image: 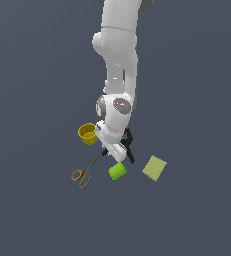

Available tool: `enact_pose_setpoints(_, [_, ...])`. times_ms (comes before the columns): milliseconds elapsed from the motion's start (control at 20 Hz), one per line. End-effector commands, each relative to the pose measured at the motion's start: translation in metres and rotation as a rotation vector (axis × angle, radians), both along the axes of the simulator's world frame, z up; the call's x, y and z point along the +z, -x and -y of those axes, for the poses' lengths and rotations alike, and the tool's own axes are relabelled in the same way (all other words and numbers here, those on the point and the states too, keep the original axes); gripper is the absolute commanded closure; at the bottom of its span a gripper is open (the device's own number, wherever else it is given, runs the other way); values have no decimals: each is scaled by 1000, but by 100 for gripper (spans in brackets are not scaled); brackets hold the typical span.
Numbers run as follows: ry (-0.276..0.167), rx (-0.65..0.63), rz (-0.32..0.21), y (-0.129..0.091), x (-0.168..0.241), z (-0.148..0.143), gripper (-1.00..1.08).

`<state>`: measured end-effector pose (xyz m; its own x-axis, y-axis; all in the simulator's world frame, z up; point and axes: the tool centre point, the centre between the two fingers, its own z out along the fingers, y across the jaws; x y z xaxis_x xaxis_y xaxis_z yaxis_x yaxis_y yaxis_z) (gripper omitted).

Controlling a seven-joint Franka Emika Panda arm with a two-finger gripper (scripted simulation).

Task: Pick up a designated object from a clutter of objects.

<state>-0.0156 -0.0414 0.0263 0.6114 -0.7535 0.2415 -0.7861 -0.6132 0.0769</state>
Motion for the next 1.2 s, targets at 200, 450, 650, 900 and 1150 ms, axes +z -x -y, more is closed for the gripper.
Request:
enact_pose_setpoints(200, [1,-3,-4,1,-3,2,108])
enact_pose_setpoints(450, [-1,1,2,-1,0,0,108])
enact_pose_setpoints(650, [-1,1,2,0,3,-1,108])
enact_pose_setpoints(900, [-1,1,2,1,17,-6,108])
enact_pose_setpoints(1150, [-1,1,1,4,42,-14,108])
